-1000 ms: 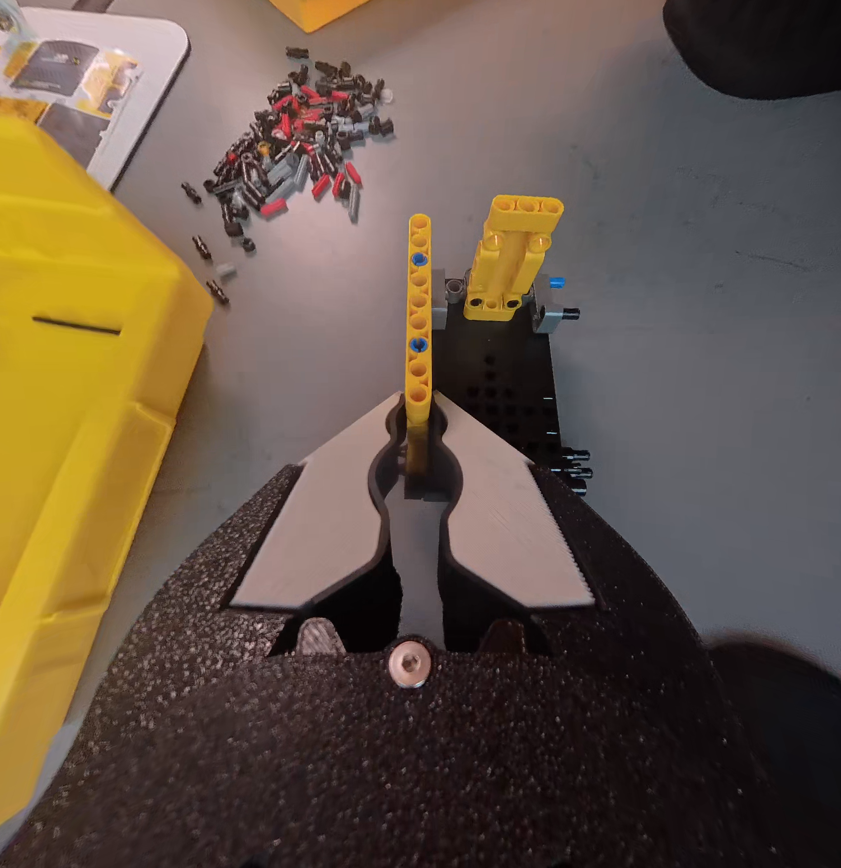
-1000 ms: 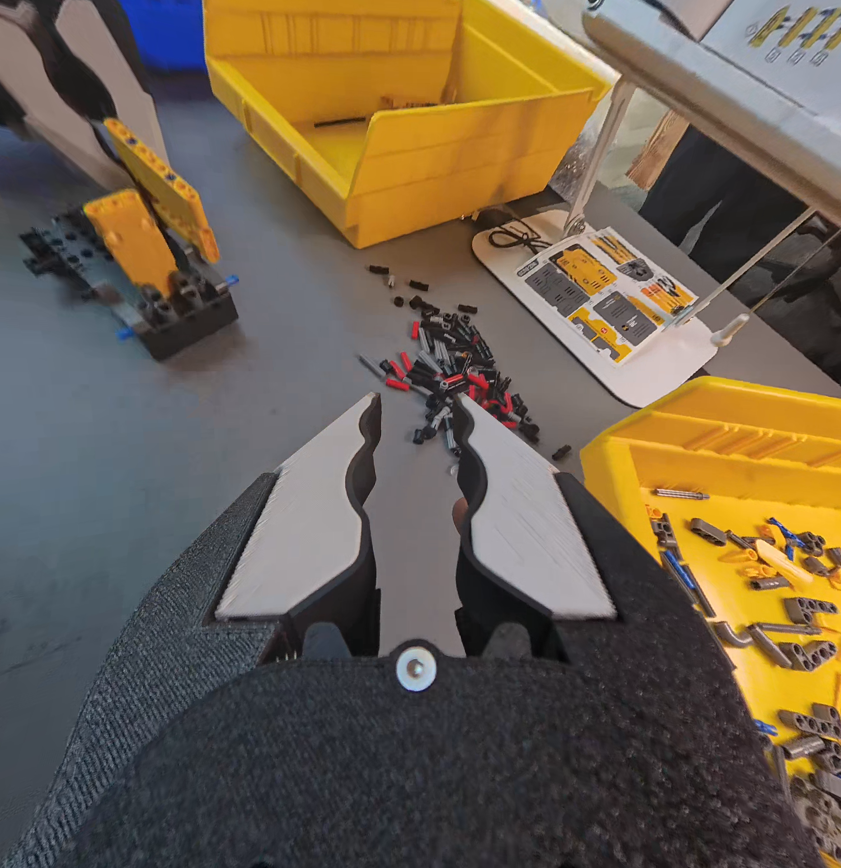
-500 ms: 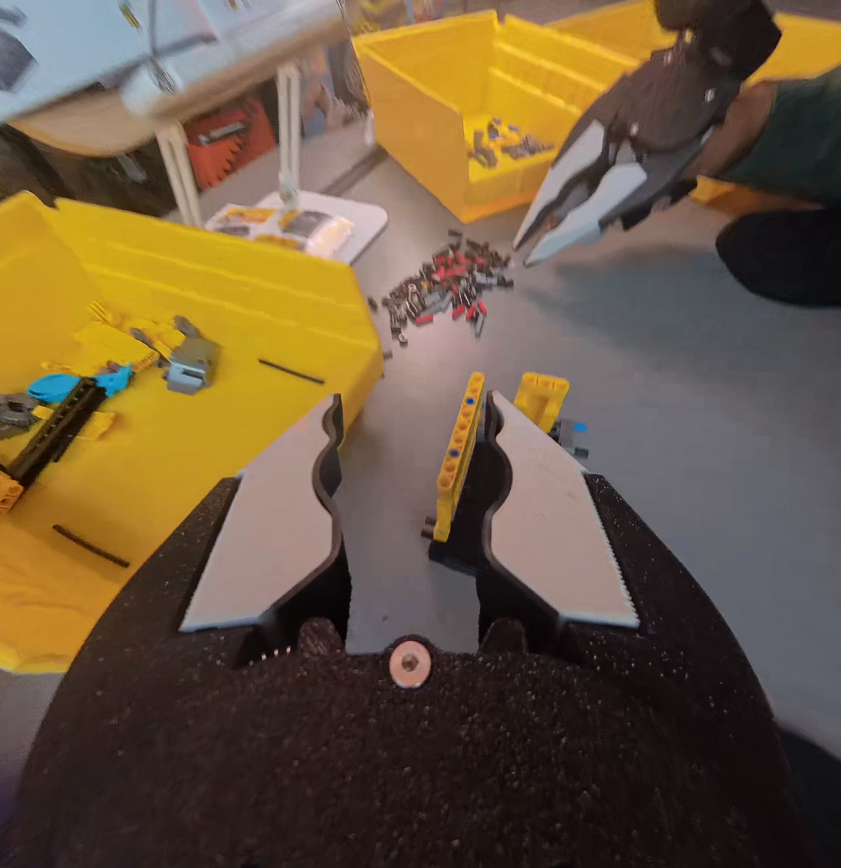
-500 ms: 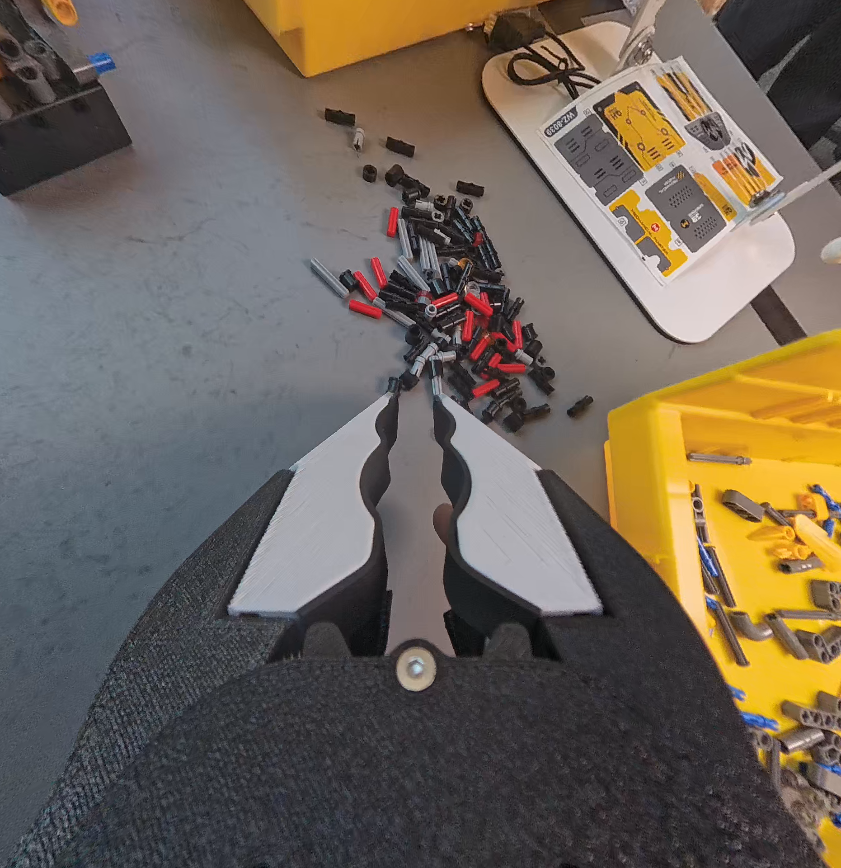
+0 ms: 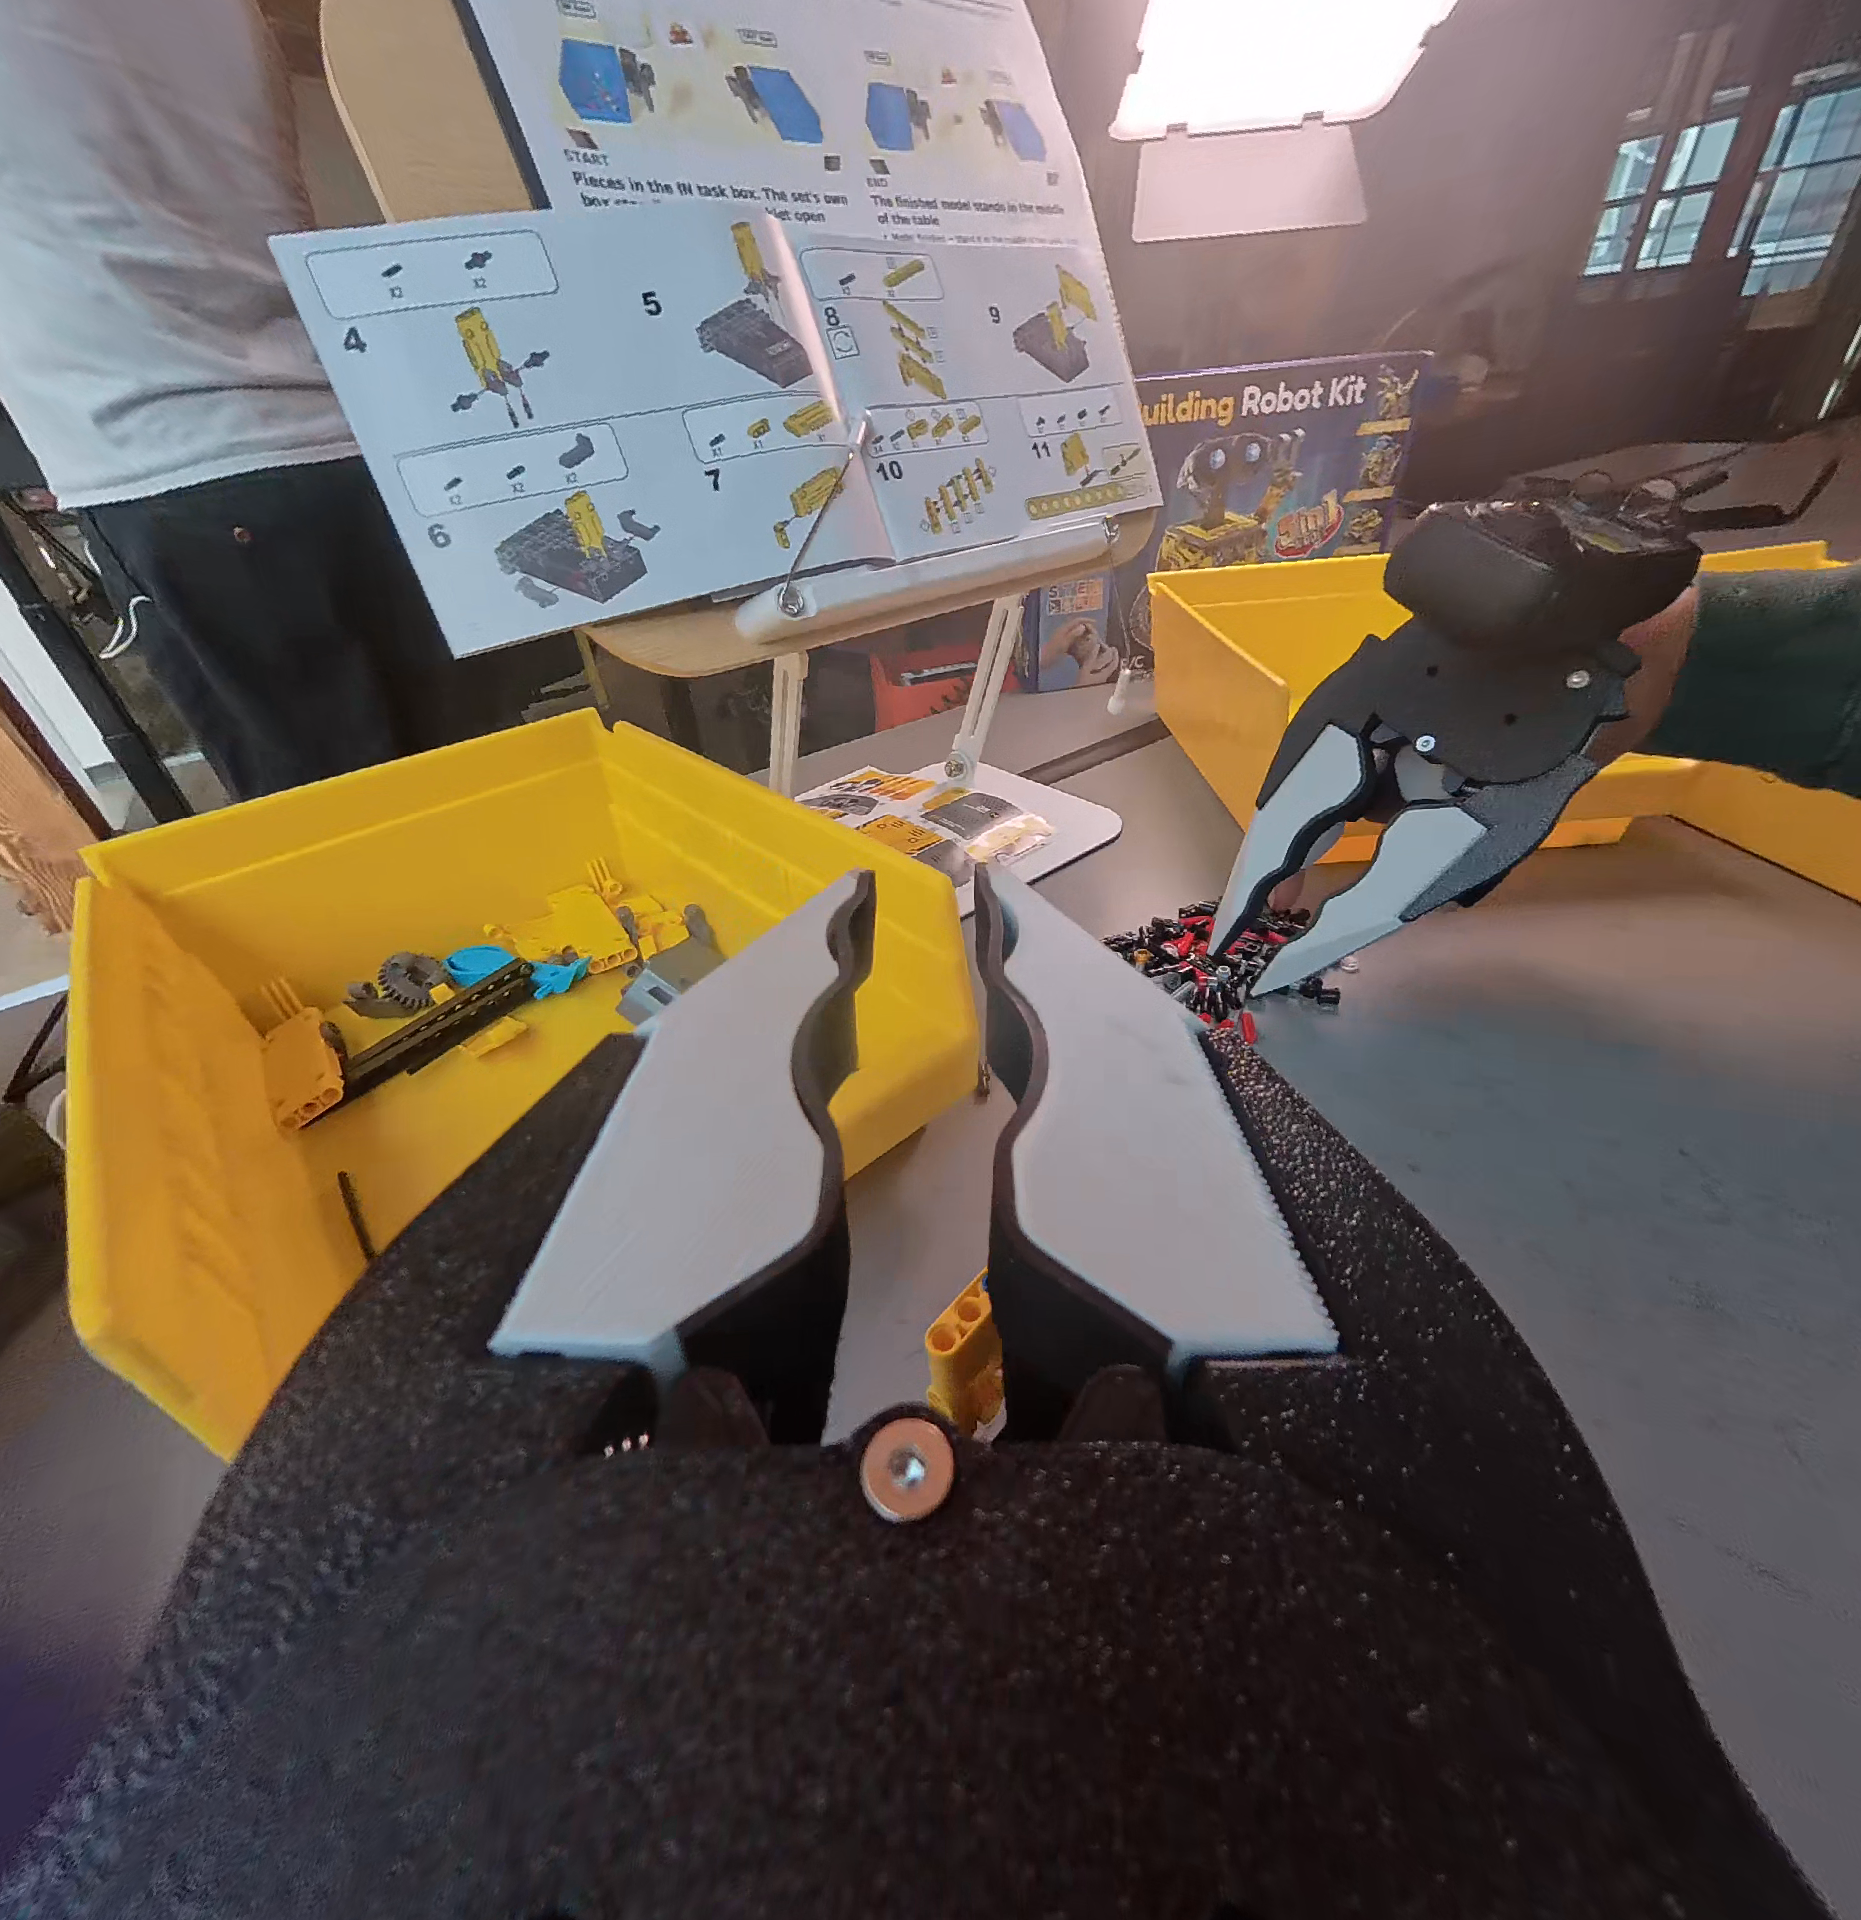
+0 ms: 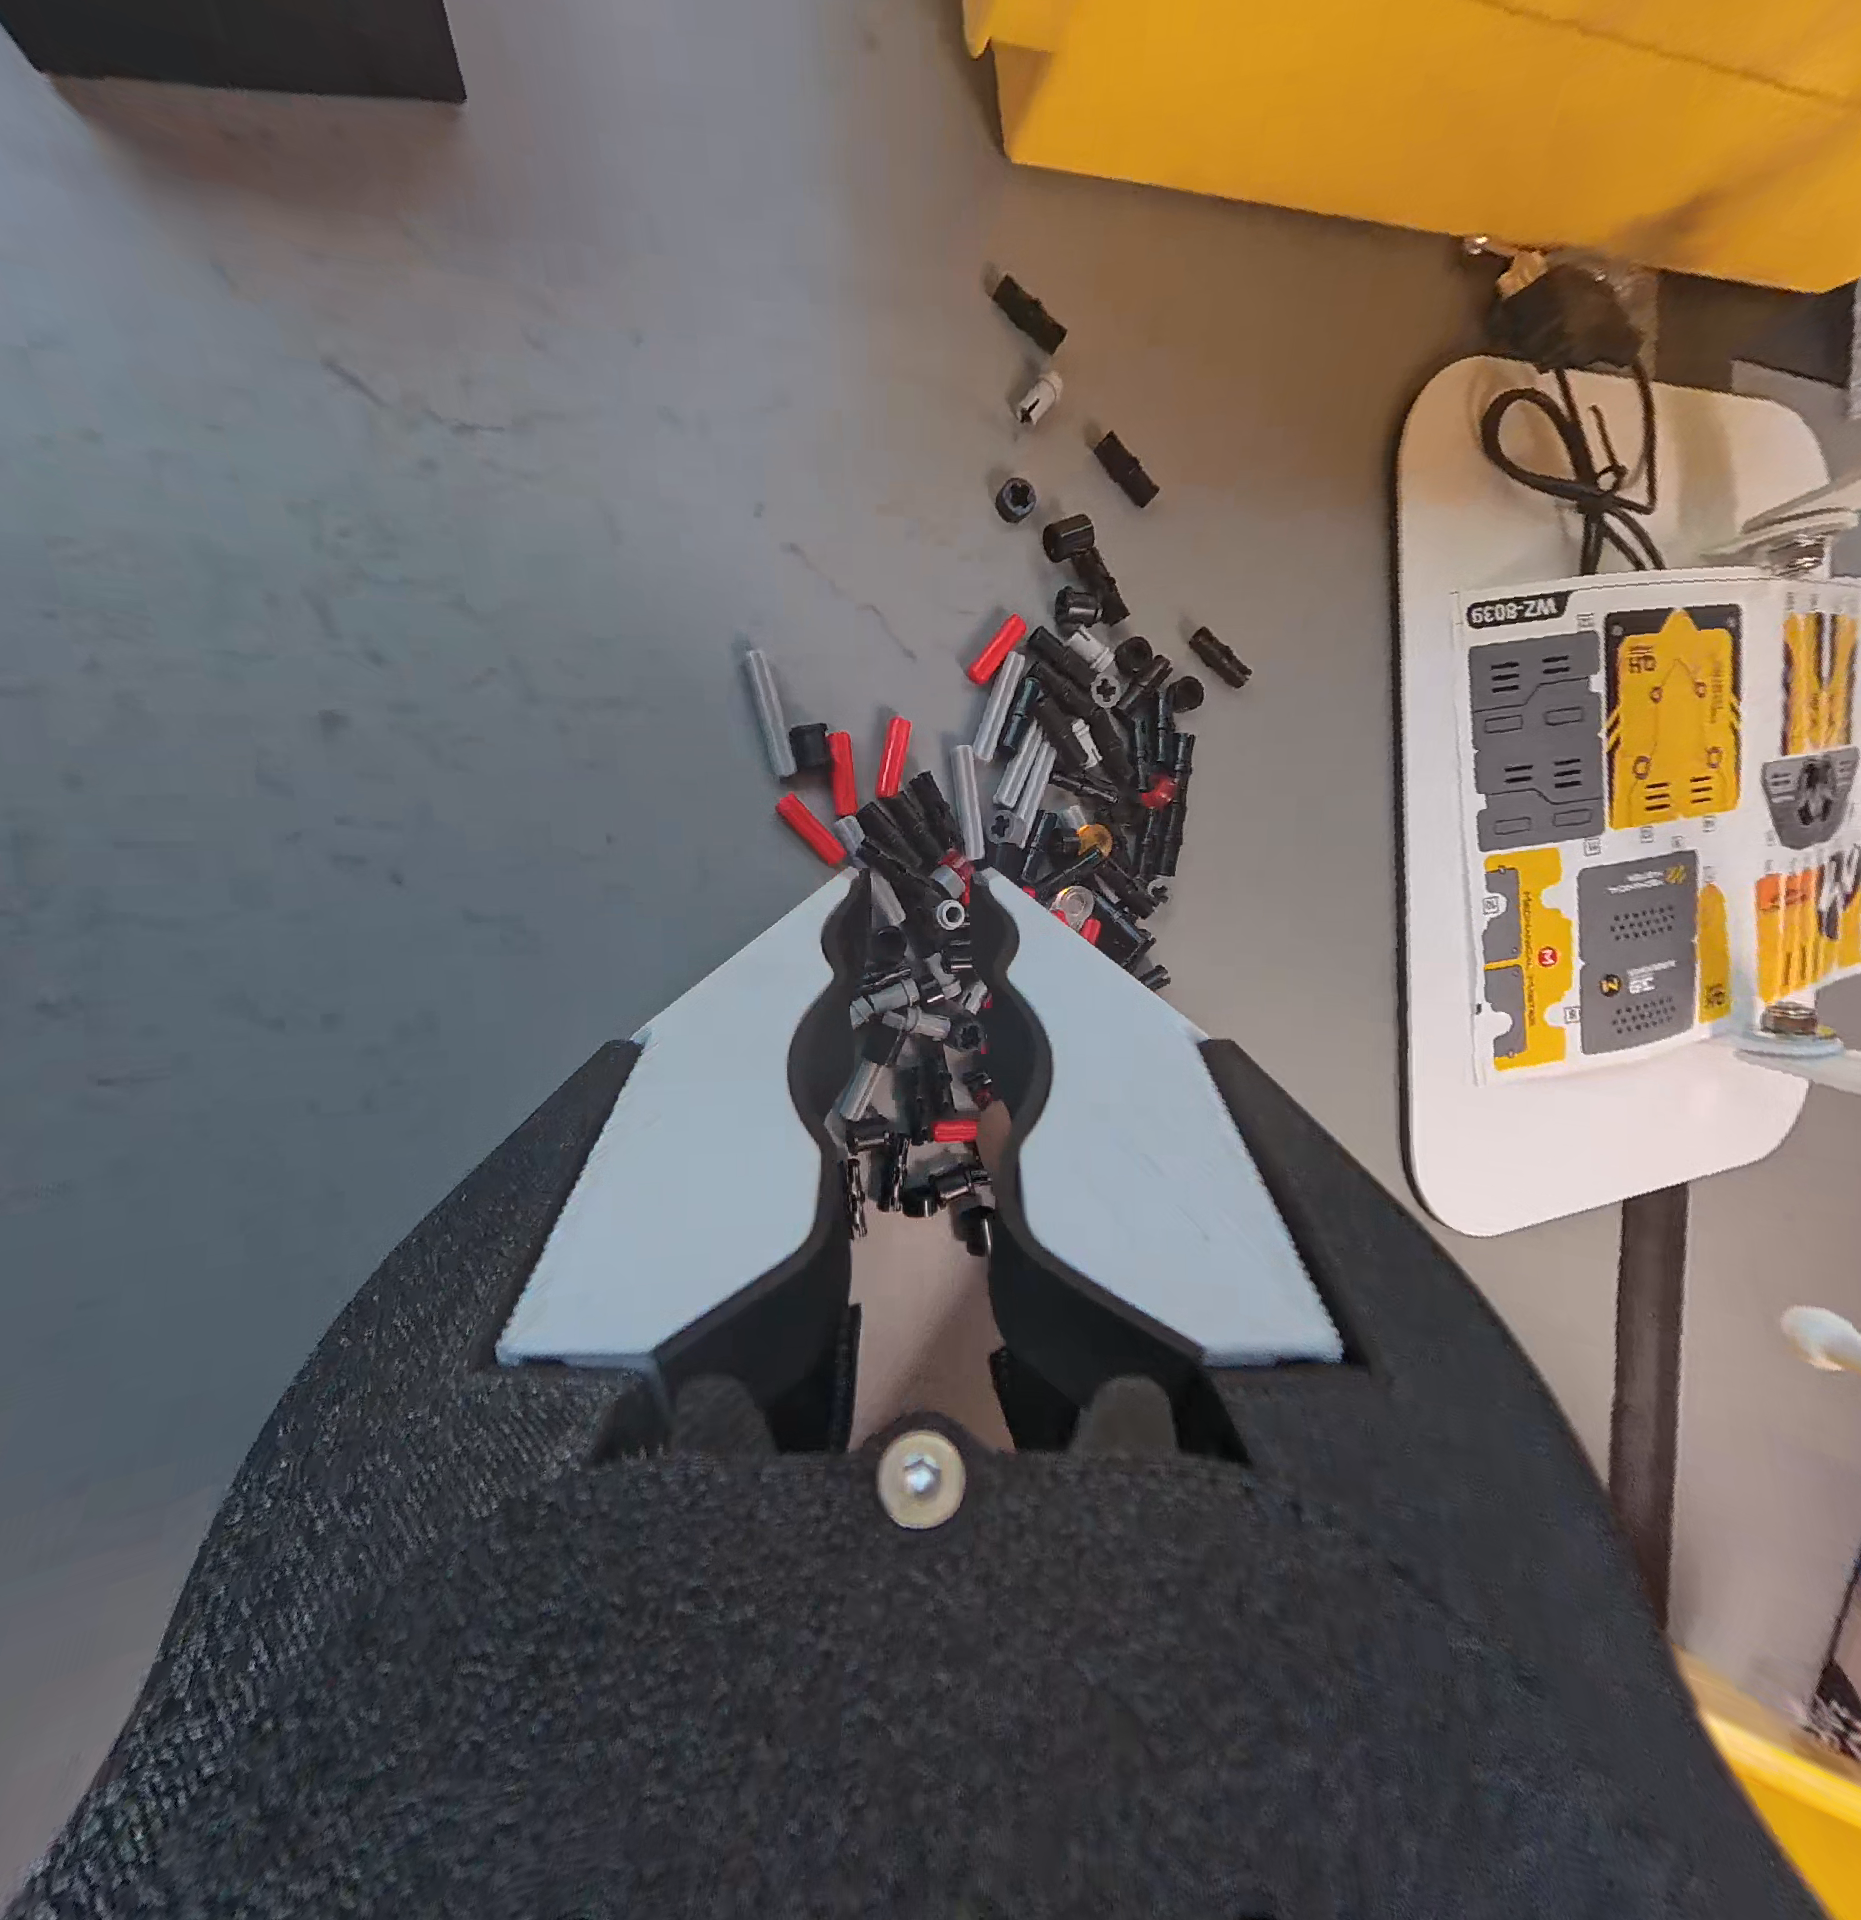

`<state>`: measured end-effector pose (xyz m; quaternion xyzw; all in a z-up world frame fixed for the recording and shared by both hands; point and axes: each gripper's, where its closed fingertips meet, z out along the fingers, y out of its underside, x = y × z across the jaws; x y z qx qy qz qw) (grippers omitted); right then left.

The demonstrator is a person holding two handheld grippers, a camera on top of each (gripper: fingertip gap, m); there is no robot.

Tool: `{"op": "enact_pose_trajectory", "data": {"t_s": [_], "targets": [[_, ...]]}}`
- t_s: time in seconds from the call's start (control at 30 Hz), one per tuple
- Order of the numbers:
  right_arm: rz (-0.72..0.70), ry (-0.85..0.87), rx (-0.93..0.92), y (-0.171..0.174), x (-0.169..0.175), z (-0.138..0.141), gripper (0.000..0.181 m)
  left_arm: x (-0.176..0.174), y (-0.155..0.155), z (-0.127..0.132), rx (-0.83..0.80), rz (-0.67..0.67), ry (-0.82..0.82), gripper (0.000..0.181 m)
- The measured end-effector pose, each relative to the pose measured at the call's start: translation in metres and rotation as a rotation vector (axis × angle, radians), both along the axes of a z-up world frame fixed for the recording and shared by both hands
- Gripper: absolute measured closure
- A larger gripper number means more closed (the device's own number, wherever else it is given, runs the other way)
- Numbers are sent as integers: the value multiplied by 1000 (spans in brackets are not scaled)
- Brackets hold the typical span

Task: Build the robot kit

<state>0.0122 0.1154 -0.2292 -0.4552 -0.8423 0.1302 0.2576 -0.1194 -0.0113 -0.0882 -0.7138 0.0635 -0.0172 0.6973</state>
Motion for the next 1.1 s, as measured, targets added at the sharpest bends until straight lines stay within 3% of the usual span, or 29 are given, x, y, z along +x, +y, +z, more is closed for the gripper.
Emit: {"op": "enact_pose_trajectory", "data": {"t_s": [0.17, 0.6, 0.7, 0.87, 1.0, 1.1], "targets": [[63, -97, -17, -1, 0, -5, 162, -6, -5, -3, -3, 15, -13, 181], [90, -109, -32, -5, -3, -6, 178, -4, -7, -9, -2, -25, -20, 181], [63, -60, -45, -9, 2, 7, 178, 0, -7, -12, -19, -42, -25, 181], [59, 26, -144, -65, 23, 34, 178, 12, -7, -21, -76, -96, -20, 180], [77, -7, -172, -115, 41, 12, 177, 20, -6, -26, -107, -129, -18, 168], [78, -21, -190, -133, 46, 1, 177, 25, -6, -27, -115, -146, -23, 161]]}}
